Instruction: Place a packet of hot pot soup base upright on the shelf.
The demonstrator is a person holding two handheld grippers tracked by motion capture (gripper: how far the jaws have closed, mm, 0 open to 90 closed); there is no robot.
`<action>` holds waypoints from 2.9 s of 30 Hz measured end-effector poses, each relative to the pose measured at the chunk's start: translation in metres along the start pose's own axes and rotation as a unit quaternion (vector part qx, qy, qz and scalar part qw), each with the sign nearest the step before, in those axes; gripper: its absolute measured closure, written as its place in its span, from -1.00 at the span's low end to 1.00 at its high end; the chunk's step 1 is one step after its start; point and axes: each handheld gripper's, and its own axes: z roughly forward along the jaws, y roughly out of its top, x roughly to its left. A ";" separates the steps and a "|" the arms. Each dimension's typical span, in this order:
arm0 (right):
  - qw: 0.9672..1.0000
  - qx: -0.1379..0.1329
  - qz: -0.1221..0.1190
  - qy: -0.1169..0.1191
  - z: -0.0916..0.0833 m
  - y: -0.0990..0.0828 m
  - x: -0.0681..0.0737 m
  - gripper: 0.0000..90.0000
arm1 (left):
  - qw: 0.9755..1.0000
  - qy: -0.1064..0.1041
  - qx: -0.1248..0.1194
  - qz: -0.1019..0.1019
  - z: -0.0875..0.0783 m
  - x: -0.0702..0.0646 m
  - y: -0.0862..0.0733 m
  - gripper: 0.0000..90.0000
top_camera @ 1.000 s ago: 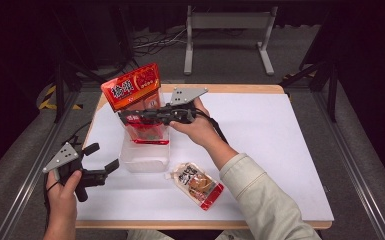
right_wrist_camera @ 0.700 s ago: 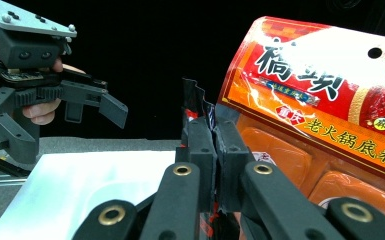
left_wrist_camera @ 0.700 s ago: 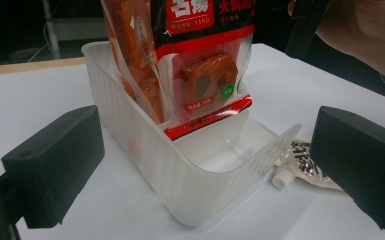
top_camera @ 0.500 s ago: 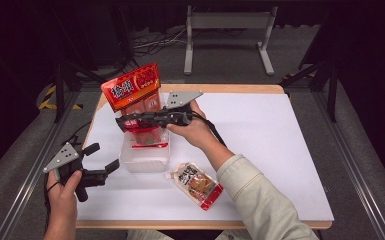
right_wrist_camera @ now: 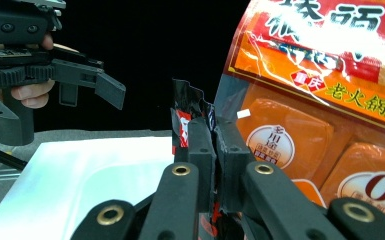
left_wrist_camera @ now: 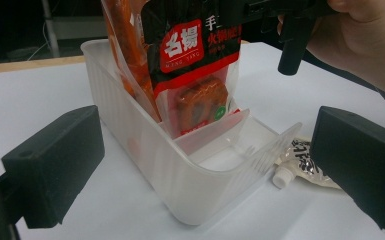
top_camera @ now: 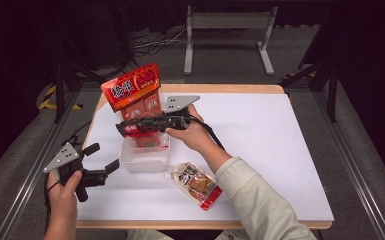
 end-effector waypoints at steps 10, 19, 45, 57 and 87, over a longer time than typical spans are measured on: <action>1.000 0.028 0.007 -0.012 -0.011 -0.008 0.002 0.88 | 1.000 0.001 0.001 0.004 0.001 -0.001 0.001 -0.96; 0.998 0.059 0.021 -0.020 -0.023 -0.022 0.003 0.81 | 1.000 0.003 0.006 0.002 0.003 0.000 0.000 -0.96; 0.996 0.032 0.062 -0.052 -0.063 -0.010 0.006 0.07 | 1.000 0.002 0.008 0.004 0.006 0.002 0.002 -0.96; 0.994 0.043 0.066 -0.076 -0.098 -0.008 0.016 -0.09 | 0.999 -0.032 0.035 0.023 0.007 -0.003 0.006 -0.97; 0.993 0.065 0.073 -0.069 -0.135 -0.023 0.043 -0.37 | 0.997 -0.039 0.051 0.032 0.009 -0.005 0.007 -0.96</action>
